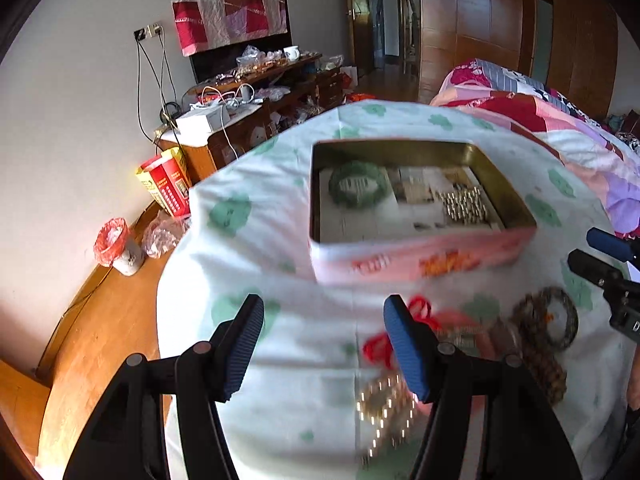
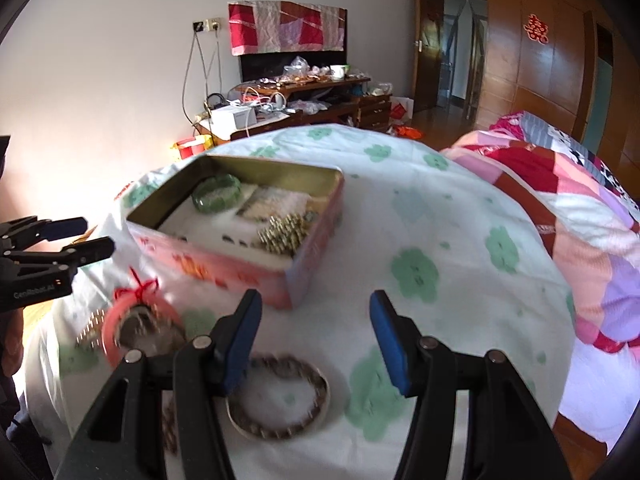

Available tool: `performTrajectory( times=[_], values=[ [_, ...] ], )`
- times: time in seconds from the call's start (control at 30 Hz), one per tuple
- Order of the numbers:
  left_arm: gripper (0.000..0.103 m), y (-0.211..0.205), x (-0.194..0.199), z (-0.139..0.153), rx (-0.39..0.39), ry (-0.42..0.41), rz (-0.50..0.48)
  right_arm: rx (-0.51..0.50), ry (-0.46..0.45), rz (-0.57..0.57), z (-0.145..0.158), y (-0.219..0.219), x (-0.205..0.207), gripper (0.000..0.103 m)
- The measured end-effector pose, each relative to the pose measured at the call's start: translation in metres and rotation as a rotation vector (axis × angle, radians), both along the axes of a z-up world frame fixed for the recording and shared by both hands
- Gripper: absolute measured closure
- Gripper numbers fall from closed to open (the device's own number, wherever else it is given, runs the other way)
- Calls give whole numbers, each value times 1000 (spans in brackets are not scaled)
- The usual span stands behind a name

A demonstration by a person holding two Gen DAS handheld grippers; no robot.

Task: Organize jewelry
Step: 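Grasp the pink bangle with the left tool while the right tool grasps the brown bead strand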

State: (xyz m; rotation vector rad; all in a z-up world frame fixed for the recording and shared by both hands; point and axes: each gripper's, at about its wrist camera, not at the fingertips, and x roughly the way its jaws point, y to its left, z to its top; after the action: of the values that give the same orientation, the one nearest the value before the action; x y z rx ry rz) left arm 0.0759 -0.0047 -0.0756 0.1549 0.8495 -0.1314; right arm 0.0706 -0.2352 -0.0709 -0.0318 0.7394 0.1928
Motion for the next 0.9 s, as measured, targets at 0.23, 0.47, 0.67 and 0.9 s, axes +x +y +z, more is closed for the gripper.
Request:
performTrajectory(
  times=[0.23,0.47,0.67,0.9],
  values=[
    [40,-5,-17,-9,-7,31,21,2,41,-29,-15,-14,-26,44],
    [40,-17,-24,-15,0,37,-11,6,72,-17,-25,-13,-32,66],
    [40,-21,-27,-17,-1,31,-28,30,63,-11,-23,-13,-36,66],
    [69,-30,-28,-22,-17,31,-65,56,63,21,-23,0,-38,66]
  ],
)
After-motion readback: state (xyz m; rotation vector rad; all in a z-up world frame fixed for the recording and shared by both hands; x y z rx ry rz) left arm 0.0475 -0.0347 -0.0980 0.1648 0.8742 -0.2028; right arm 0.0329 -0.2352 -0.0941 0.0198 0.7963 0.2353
